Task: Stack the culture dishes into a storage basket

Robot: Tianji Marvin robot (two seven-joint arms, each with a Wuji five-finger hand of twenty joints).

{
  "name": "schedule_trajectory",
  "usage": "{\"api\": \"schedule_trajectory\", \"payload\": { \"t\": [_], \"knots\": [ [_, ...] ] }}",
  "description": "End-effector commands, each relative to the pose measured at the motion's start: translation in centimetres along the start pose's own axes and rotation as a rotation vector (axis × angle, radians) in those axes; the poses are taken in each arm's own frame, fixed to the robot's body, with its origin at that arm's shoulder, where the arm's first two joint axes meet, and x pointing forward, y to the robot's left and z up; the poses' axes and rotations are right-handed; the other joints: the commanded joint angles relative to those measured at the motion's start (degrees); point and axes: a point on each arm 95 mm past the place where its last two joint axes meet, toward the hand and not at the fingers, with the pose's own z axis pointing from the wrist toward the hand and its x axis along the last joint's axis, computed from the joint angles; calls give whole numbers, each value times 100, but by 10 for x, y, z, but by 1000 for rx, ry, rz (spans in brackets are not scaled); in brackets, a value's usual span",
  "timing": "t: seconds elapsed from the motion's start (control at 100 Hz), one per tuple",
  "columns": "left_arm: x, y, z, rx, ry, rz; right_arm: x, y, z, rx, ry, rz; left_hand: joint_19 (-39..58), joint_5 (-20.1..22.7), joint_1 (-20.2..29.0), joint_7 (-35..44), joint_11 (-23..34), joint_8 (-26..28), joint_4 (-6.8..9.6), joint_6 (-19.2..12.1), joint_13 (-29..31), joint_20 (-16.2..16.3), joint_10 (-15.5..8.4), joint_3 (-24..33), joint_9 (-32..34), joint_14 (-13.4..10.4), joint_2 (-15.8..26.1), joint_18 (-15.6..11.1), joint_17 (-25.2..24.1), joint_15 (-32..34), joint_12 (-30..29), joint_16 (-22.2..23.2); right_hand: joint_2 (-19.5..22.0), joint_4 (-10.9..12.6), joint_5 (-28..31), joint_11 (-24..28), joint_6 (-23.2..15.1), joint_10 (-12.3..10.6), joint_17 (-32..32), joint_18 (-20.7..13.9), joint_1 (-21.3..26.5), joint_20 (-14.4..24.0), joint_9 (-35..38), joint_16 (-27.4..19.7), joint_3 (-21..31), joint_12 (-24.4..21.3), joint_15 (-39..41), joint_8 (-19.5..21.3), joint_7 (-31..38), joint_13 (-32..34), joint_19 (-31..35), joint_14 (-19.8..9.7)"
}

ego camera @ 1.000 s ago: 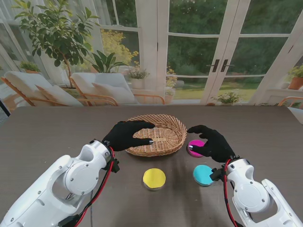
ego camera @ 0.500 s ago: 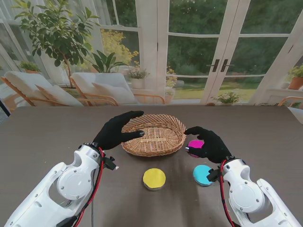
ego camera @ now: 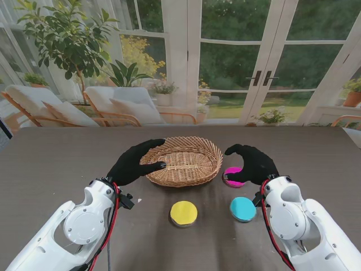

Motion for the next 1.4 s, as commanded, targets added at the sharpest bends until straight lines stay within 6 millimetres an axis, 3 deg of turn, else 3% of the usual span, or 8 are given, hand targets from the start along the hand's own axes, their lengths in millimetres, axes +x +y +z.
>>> {"api": "schedule_trajectory", "payload": {
  "t": [0.0,0.19,0.43,0.89,1.39],
  "knots": [
    [0,2,-3,-17,-10,-8,5,10,7,6,9,-32,-197,-120,59,-78,-109,-45,37,24,-211,118,16,93,-152,24,34,101,-134,-83,-67,15,-497,-253,-240,231,-241,-50,-746,-239,-264,346,-272,355,609,175,670,120,90,230,650,-202],
    [-1,1,-7,-1,-23,-19,6,6,25,68,-47,-160,-220,-137,72,-85,-119,-53,34,61,-254,154,63,105,-179,55,58,104,-172,-102,-72,14,-954,-342,-586,631,-341,-100,-419,-468,-395,848,-715,1086,760,517,2668,369,197,387,1750,-645],
    [-4,0,-13,5,-43,-15,-1,-21,49,140,-134,-251,-245,-127,82,-81,-121,-57,33,87,-271,179,91,109,-186,63,88,111,-194,-110,-73,14,-1161,-368,-1061,1019,-523,-202,-247,-632,-454,1151,-1112,1245,874,832,3599,666,316,470,2246,-972],
    [-4,0,-16,-2,-71,-16,-33,-64,69,207,-277,-321,-290,-112,118,-75,-126,-59,35,128,-294,201,134,108,-193,89,118,124,-237,-122,-72,13,-1161,-383,-1639,1077,-605,-227,-104,-728,-522,1270,-1435,1186,893,889,3838,854,264,484,2501,-1061],
    [-2,0,-17,-18,-77,-23,-41,-94,88,264,-362,-371,-310,-92,128,-70,-135,-59,38,151,-305,207,157,95,-206,100,134,140,-240,-128,-75,12,-1051,-370,-1909,1136,-504,-161,136,-941,-497,1228,-1766,970,861,738,3797,942,-159,587,2732,-1156]
  ]
}}
